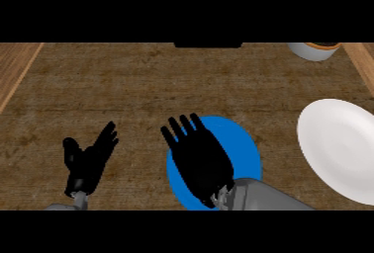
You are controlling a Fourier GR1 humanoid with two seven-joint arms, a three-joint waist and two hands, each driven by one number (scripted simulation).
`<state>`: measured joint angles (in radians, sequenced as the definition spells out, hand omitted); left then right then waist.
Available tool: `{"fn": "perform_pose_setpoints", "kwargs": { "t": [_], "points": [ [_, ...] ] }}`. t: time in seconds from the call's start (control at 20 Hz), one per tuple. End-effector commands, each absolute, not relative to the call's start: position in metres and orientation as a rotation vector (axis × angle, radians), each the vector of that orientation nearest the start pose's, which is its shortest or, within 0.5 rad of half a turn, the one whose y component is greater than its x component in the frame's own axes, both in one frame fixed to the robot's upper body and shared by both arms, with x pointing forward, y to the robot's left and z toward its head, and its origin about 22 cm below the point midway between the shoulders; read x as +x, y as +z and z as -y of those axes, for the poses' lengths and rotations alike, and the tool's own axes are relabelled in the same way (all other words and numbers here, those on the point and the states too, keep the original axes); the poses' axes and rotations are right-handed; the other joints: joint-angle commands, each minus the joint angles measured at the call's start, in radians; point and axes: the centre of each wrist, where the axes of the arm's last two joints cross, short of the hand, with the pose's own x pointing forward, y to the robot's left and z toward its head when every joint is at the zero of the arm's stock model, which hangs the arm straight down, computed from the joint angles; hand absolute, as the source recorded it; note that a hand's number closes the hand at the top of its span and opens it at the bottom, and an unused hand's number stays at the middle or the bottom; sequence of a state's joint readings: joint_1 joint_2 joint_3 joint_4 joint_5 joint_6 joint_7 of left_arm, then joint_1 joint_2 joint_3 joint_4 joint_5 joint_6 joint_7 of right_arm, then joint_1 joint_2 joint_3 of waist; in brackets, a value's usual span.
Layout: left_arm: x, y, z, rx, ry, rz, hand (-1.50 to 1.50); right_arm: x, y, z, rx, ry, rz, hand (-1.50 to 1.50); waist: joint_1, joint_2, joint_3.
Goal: Pick the squash from the plate and place it in the plate
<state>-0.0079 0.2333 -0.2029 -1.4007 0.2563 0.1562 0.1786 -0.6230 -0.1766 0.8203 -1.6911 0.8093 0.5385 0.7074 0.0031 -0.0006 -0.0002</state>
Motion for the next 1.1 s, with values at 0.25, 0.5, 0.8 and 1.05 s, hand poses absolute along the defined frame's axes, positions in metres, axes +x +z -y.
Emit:
{"fn": "perform_pose_setpoints", "kwargs": {
  "t": [0.25, 0.5, 0.8, 1.05],
  "points": [
    [0.228, -0.024, -0.242, 0.004, -0.006, 1.178, 0.00, 0.222, 0.103, 0.034, -0.735, 1.780, 1.223, -1.50, 0.000, -0.001, 0.000],
    [0.230, -0.026, -0.252, 0.007, -0.009, 1.176, 0.00, 0.228, 0.088, 0.039, -0.797, 1.808, 1.233, -1.50, 0.000, 0.000, 0.000],
    [0.237, -0.038, -0.248, 0.010, -0.019, 1.193, 0.00, 0.229, 0.066, 0.018, -0.926, 1.812, 1.181, -1.50, 0.000, 0.001, 0.000],
    [0.240, -0.032, -0.230, 0.002, -0.017, 1.187, 0.00, 0.248, 0.046, 0.024, -0.932, 1.830, 1.145, -1.50, 0.001, 0.001, 0.000]
  ]
}}
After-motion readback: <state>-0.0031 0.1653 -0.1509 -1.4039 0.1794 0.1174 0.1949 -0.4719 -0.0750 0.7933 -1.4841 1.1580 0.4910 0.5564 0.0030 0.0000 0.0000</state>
